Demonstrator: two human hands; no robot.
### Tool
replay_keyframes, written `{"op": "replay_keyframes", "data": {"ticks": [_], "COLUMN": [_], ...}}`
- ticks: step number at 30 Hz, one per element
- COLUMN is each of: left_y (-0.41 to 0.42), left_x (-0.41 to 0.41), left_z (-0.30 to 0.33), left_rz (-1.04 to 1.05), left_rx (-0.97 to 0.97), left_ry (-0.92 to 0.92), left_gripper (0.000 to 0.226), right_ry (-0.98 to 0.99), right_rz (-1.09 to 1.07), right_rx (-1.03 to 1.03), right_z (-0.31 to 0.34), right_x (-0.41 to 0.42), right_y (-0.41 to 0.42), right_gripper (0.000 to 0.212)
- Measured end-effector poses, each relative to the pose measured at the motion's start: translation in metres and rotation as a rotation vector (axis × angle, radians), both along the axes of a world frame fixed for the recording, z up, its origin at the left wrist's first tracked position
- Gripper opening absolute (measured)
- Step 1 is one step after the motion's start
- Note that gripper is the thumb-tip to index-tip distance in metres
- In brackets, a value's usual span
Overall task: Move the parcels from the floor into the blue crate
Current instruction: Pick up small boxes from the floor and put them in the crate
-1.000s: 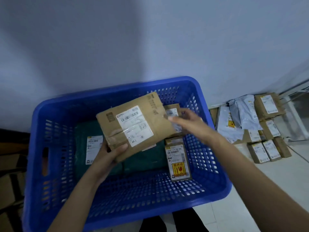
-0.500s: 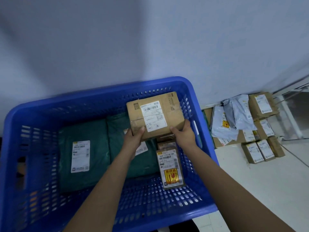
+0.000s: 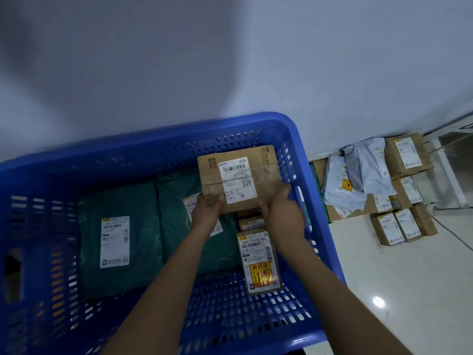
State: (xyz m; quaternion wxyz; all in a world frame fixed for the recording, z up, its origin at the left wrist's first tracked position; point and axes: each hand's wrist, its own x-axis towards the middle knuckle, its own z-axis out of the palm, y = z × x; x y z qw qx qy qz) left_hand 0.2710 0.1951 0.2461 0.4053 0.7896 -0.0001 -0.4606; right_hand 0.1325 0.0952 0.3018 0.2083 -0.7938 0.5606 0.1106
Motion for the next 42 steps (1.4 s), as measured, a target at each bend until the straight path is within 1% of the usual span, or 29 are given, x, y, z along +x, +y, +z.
{"op": "replay_keyframes", "data": {"ticks": [1,2,3,4,5,6,7,8,10,11,12,13,15,18,20,25,29,32,35,38,40,42], "left_y": [-0.002,-0.003,-0.004,-0.005,-0.004,-0.002,0.001,0.005,0.013,0.018,0.022,0.027,0.036,0.045,0.046,0.054,0.066,0.068,0.053,0.021,-0.007,-0.041], "left_x": [-0.001,-0.001,-0.001,-0.001,0.001,0.002,0.003,0.005,0.008,0.009,0.01,0.01,0.007,-0.006,-0.011,-0.015,-0.02,-0.02,-0.015,-0.014,-0.02,-0.034], "left_z": [0.003,0.003,0.005,0.006,0.008,0.008,0.01,0.01,0.008,0.007,0.006,0.005,0.003,0.005,0.007,0.018,0.037,0.063,0.106,0.161,0.197,0.227], "left_rz": [-0.015,-0.031,-0.048,-0.05,-0.037,-0.017,0.0,0.01,0.017,0.025,0.031,0.038,0.027,-0.035,-0.047,-0.101,-0.035,-0.004,-0.025,-0.03,-0.029,-0.04], "left_rx": [0.01,0.025,0.041,0.04,0.012,-0.028,-0.07,-0.09,-0.084,-0.074,-0.056,-0.044,-0.036,-0.068,-0.076,-0.019,-0.025,-0.05,-0.105,-0.2,-0.255,-0.301], "left_ry": [-0.009,-0.02,-0.023,-0.003,0.036,0.095,0.15,0.188,0.208,0.187,0.157,0.135,0.124,0.123,0.091,0.042,-0.034,-0.154,-0.264,-0.347,-0.382,-0.423], "left_gripper": [0.059,0.058,0.057,0.056,0.057,0.059,0.062,0.068,0.081,0.086,0.086,0.083,0.068,0.044,0.044,0.06,0.05,0.039,0.032,0.027,0.025,0.027], "right_ry": [-0.021,-0.012,0.027,0.098,0.188,0.27,0.322,0.342,0.33,0.316,0.302,0.285,0.244,0.233,0.238,0.186,0.088,0.04,-0.096,-0.31,-0.455,-0.566], "right_rz": [0.032,0.074,0.103,0.102,0.084,0.077,0.084,0.095,0.099,0.091,0.083,0.075,0.063,0.049,0.043,0.008,-0.024,0.043,0.08,0.089,0.059,-0.032], "right_rx": [-0.006,0.022,0.096,0.221,0.357,0.448,0.471,0.442,0.324,0.266,0.215,0.174,0.125,0.114,0.117,0.105,0.075,0.036,-0.022,-0.034,-0.007,0.055], "right_z": [0.007,0.01,0.01,0.006,0.0,-0.01,-0.019,-0.027,-0.035,-0.035,-0.035,-0.035,-0.035,-0.038,-0.038,-0.026,-0.005,0.019,0.059,0.103,0.127,0.141], "right_x": [-0.003,-0.009,-0.015,-0.02,-0.025,-0.03,-0.033,-0.036,-0.036,-0.035,-0.033,-0.03,-0.025,-0.019,-0.018,-0.028,-0.04,-0.045,-0.048,-0.055,-0.064,-0.08], "right_y": [0.01,0.023,0.038,0.053,0.066,0.077,0.087,0.094,0.1,0.099,0.098,0.095,0.088,0.082,0.082,0.087,0.091,0.084,0.059,0.019,-0.015,-0.052], "right_gripper": [0.072,0.077,0.089,0.106,0.122,0.135,0.144,0.147,0.146,0.144,0.143,0.14,0.136,0.138,0.138,0.139,0.131,0.12,0.106,0.089,0.08,0.072]}}
